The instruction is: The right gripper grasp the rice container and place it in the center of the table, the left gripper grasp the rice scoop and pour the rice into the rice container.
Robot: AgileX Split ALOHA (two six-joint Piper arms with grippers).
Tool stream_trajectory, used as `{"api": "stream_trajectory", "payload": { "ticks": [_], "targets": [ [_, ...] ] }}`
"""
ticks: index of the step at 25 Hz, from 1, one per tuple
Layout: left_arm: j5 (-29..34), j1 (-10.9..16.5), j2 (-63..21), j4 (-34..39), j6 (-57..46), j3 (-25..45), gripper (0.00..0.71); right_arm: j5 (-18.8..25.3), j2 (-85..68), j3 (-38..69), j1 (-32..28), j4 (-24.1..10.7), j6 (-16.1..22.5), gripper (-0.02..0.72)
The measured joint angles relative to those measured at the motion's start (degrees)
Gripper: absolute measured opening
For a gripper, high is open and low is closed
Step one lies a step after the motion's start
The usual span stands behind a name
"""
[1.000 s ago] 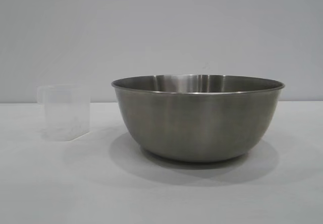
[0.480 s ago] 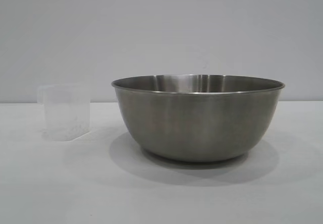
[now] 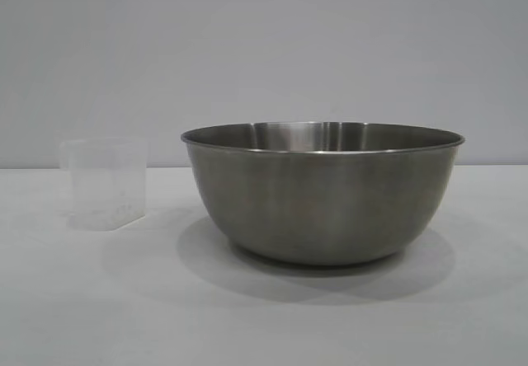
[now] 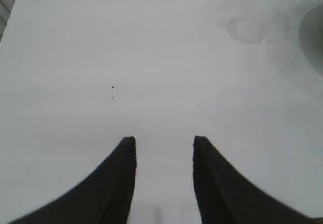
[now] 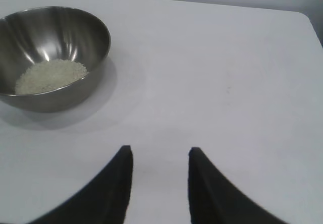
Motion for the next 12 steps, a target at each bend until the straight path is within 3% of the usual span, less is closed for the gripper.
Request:
{"api": "stream_trajectory", "payload": {
  "ticks": [12],
  "targets": [
    [0.0,0.0,-0.5,0.0,0.0,0.0,0.225,0.0,0.0,0.0,0.0,0.1,0.0,0.26]
  ]
}}
